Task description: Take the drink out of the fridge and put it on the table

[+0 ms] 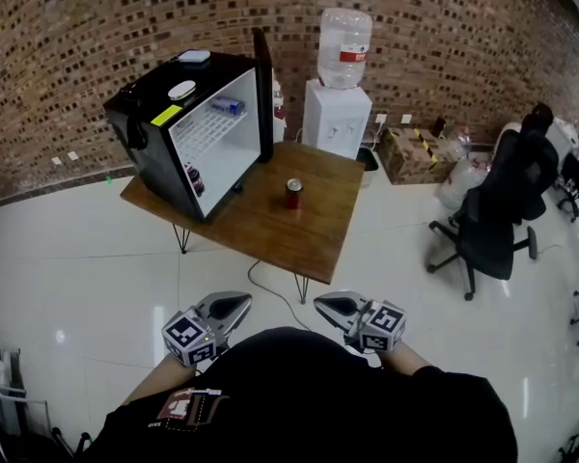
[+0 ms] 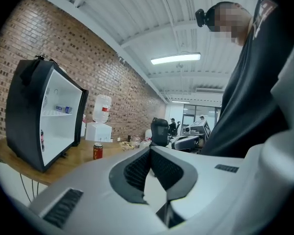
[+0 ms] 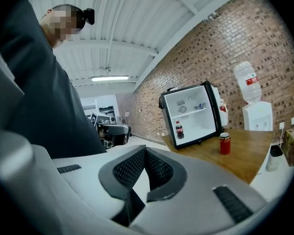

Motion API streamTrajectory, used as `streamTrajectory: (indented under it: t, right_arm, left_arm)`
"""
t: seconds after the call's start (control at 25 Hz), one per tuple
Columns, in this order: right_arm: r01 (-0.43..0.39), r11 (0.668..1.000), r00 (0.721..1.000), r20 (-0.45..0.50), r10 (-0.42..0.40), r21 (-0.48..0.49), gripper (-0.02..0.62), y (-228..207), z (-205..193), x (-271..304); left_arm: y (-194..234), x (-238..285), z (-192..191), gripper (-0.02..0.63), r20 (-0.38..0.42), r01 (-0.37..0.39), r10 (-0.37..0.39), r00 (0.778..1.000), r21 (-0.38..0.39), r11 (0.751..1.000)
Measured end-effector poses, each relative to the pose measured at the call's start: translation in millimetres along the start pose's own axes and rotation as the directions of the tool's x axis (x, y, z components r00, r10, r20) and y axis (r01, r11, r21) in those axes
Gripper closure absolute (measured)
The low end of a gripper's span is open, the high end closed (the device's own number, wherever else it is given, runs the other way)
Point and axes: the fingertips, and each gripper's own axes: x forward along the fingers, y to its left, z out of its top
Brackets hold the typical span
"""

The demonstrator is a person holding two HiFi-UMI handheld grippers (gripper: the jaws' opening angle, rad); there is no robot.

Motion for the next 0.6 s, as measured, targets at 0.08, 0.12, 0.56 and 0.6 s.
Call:
streamTrajectory:
  t: [0.08,0.12,0.56,0.6]
  right_arm:
    - [-0.006,1.000,1.000,-0.004,0.006,0.007,0.603,7.6,1.7,7.0]
    - [-0.006,1.000,1.000,-0.010,0.006,0.010,0.603,9.9,1.2,9.6]
    - [0.000,1.000,1.000,0.006,0.000,-0.011,0.603,24.9,2.2,29.9]
    - [-0.001,1.000,1.000,0.006,0.001,-0.012,0.603,26.2,1.7,31.4]
  left_arm:
    - [0.3,-1.5,-0.3,0.614,-0.001,0.023,-0.023,1.000,0.005,1.000]
    - [0.4,-2.8,0.1,0.614,0.000,0.030,-0.030,1.000,0.002,1.000]
    - [4.9,-31.0,0.5,0.614,-0.001,0.037,-0.037,0.999,0.017,0.999]
    - [5.6,-33.9,0.2,0.614,-0.002,0.036,-0.036,0.999,0.018,0.999]
